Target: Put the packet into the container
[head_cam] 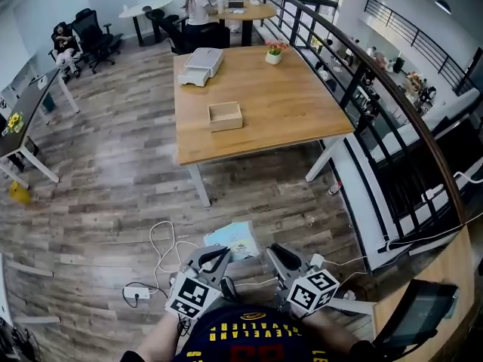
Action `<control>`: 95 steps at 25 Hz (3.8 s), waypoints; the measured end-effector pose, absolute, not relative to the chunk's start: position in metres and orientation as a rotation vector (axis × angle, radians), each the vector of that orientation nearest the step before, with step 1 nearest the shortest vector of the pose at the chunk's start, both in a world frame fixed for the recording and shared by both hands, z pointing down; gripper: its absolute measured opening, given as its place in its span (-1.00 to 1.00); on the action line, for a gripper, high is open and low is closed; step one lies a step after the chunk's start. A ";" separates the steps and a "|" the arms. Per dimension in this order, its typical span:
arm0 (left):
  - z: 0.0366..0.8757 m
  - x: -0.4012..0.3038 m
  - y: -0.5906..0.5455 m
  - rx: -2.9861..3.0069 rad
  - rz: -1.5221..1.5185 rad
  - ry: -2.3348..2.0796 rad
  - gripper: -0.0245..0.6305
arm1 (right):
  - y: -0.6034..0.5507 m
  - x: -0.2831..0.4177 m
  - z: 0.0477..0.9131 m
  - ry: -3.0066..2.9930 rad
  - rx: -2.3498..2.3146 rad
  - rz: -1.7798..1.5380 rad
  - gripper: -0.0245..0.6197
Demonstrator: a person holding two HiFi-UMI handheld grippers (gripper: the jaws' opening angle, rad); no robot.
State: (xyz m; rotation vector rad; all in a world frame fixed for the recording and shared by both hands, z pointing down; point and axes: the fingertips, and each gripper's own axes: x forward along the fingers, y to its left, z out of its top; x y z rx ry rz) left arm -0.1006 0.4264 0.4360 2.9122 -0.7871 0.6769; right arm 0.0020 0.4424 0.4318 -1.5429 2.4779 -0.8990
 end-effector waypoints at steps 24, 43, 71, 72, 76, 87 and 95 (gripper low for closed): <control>0.466 -0.138 0.308 2.823 0.707 -0.831 -0.91 | 0.313 -0.028 0.440 2.535 -1.496 -0.945 -0.70; 0.453 -0.057 0.198 2.783 0.786 -0.953 -0.91 | 0.191 0.054 0.439 2.563 -1.355 -0.977 -0.70; 0.455 -0.063 0.048 2.877 0.846 -0.879 -0.91 | 0.057 0.054 0.441 2.518 -1.489 -0.961 -0.70; 0.452 -0.064 0.039 2.887 0.848 -0.876 -0.91 | 0.049 0.053 0.439 2.516 -1.497 -0.961 -0.70; 0.447 -0.072 0.007 2.908 0.835 -0.845 -0.91 | 0.019 0.043 0.437 2.504 -1.526 -0.978 -0.70; 0.450 -0.091 -0.028 2.919 0.751 -0.764 -0.91 | -0.011 0.025 0.439 2.465 -1.623 -0.970 -0.70; 0.457 -0.078 -0.038 2.935 0.774 -0.728 -0.91 | -0.020 0.035 0.444 2.445 -1.673 -0.951 -0.70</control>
